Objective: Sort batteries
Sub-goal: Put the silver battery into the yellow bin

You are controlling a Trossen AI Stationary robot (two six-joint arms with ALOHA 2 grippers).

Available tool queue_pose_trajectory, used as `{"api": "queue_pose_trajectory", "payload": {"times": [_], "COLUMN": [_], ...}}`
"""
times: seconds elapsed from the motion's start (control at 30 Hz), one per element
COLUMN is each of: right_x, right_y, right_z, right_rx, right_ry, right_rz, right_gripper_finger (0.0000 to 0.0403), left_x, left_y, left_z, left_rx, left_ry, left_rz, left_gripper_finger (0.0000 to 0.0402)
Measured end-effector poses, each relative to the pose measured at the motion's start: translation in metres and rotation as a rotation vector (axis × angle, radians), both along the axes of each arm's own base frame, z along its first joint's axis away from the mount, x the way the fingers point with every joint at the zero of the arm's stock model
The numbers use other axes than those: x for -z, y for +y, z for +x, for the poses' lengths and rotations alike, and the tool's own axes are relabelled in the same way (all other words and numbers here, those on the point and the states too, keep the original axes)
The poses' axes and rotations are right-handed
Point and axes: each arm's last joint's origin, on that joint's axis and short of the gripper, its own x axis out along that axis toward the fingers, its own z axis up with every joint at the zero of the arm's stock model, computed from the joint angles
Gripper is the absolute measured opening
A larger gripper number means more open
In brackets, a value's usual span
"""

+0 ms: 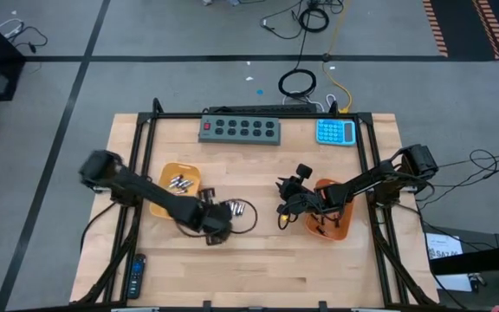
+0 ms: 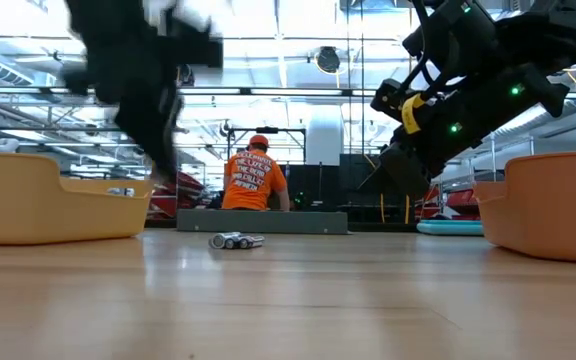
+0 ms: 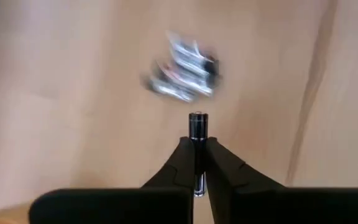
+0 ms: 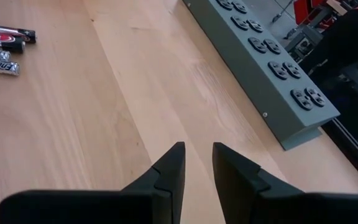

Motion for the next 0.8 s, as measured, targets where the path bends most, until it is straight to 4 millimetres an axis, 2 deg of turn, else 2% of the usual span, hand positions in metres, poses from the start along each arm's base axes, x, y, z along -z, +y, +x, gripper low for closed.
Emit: {"api": "queue_pose_trajectory", "payload": {"times": [0.07, 0.2, 0.3, 0.4, 0.5, 0.6, 0.7, 0.8], "right_x": [0.0, 0.0, 0.0, 0.0, 0.0, 0.0, 0.0, 0.0], "right_y": [0.0, 0.0, 0.0, 0.0, 0.0, 0.0, 0.0, 0.0], "right_z": [0.0, 0.0, 0.0, 0.0, 0.0, 0.0, 0.0, 0.001], "right_rx": [0.001, 0.0, -0.005, -0.005, -0.006, -0.006, -0.006, -0.006], "right_ry": [0.003, 0.002, 0.007, 0.006, 0.006, 0.008, 0.003, 0.0], "right_rz": [-0.001, -0.002, -0.007, -0.008, -0.008, -0.008, -0.007, -0.007], "right_gripper_finger": [0.0072, 0.0072, 0.0072, 0.0072, 0.0072, 0.0072, 0.0072, 0.0072], "left_x": [-0.023, -0.045, -0.042, -0.03, -0.023, -0.027, -0.029, -0.03], "left_y": [0.006, 0.022, 0.032, 0.037, 0.039, 0.04, 0.042, 0.045], "left_z": [-0.018, -0.056, -0.08, -0.092, -0.095, -0.091, -0.084, -0.069], "left_rx": [-0.072, -0.292, -0.418, -0.469, -0.479, -0.465, -0.458, -0.466], "left_ry": [-0.009, 0.006, 0.021, 0.029, 0.044, 0.018, -0.022, -0.132], "left_rz": [0.052, 0.083, 0.097, 0.104, 0.118, 0.12, 0.099, 0.024], "left_gripper_finger": [0.002, 0.002, 0.0027, 0.0075, 0.0144, 0.02, 0.0227, 0.0231]}}
